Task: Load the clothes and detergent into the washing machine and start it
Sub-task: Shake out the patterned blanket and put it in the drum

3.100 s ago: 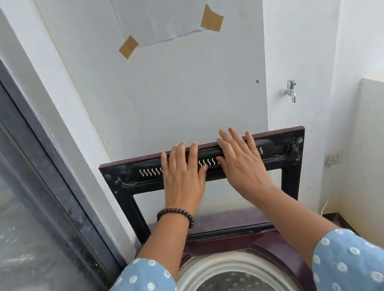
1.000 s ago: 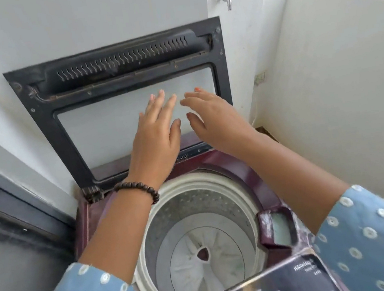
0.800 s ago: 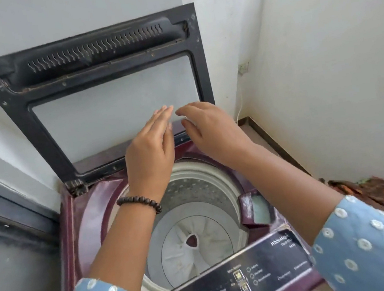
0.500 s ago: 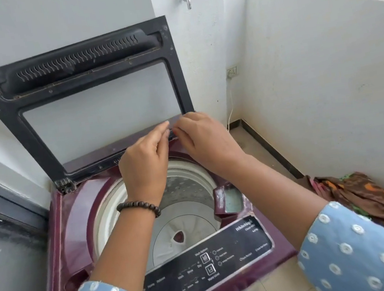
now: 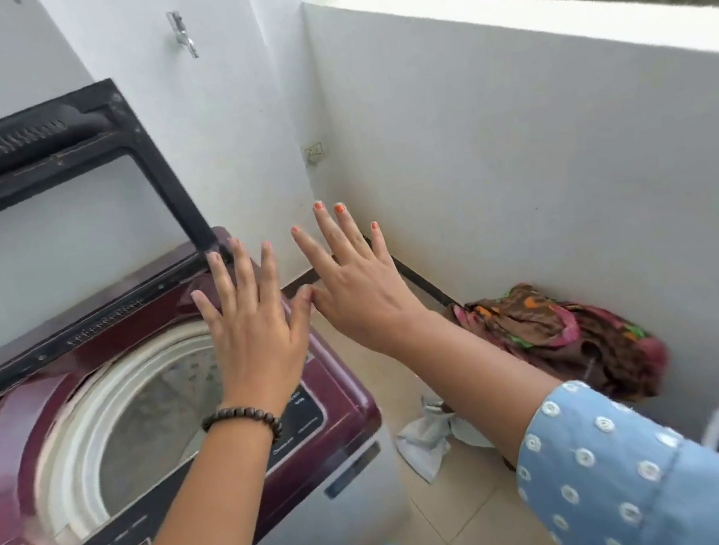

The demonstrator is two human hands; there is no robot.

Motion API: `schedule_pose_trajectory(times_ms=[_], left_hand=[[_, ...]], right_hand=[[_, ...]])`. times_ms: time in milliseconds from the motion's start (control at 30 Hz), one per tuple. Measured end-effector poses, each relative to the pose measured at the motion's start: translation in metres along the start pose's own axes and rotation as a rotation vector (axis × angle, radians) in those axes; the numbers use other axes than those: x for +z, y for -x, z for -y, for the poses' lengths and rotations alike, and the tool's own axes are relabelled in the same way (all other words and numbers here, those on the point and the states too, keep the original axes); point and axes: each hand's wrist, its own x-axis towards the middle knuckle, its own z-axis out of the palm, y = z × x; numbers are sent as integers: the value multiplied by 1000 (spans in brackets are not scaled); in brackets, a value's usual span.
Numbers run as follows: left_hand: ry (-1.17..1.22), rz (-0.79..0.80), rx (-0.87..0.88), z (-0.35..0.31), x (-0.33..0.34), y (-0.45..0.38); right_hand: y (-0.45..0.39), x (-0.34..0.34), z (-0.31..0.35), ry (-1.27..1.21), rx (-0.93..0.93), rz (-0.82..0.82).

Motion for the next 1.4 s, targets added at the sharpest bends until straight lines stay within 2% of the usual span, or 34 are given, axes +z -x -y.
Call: schedule_pose_trajectory(times_ms=[267, 667, 1000, 1233, 1400], left_hand=[[61, 55, 176, -76, 34, 4], [245, 262, 397, -156, 112, -26], [216, 397, 589, -209, 186, -50], [158, 476, 622, -250, 253, -55], [109, 572, 608, -279, 303, -62]], right_hand=[[49, -16, -69, -39, 152, -44], [77, 0, -168, -53, 497, -34], [111, 16, -253, -82, 793, -76], [130, 62, -333, -99, 882, 22], [145, 104, -388, -74, 905, 150]])
